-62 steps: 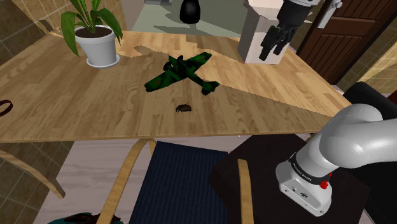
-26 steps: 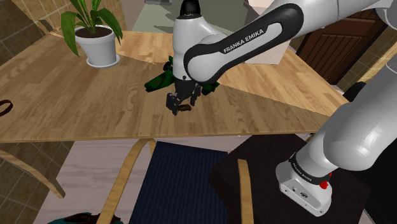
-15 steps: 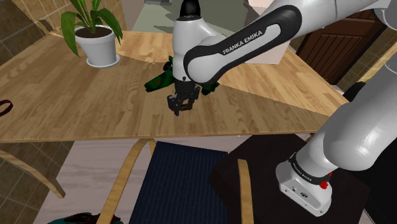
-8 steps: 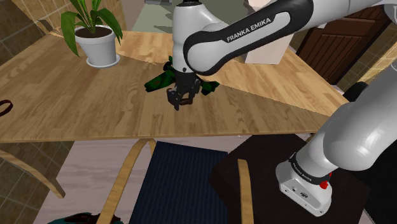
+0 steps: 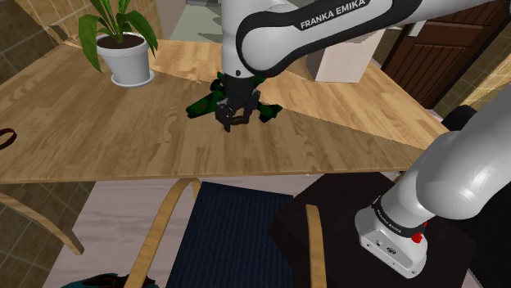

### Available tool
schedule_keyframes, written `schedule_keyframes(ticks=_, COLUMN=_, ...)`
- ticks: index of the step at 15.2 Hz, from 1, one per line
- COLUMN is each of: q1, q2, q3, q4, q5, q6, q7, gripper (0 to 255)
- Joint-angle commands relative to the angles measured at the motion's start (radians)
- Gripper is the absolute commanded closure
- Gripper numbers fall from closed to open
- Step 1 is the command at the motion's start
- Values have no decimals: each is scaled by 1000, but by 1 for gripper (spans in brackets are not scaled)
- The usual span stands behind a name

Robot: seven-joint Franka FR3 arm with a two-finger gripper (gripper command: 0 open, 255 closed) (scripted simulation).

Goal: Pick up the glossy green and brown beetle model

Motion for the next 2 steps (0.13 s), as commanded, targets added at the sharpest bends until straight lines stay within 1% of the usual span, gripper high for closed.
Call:
schedule_keyframes(ticks=1, q1=0, q2=-8, q3=-1, q4=9, q5=3, q6=-17, q7=-1, gripper=255)
schedule_keyframes(ticks=2, q1=0, q2=-8, q3=-1, q4=9, q5=3, q6=-17, q7=-1, gripper=255)
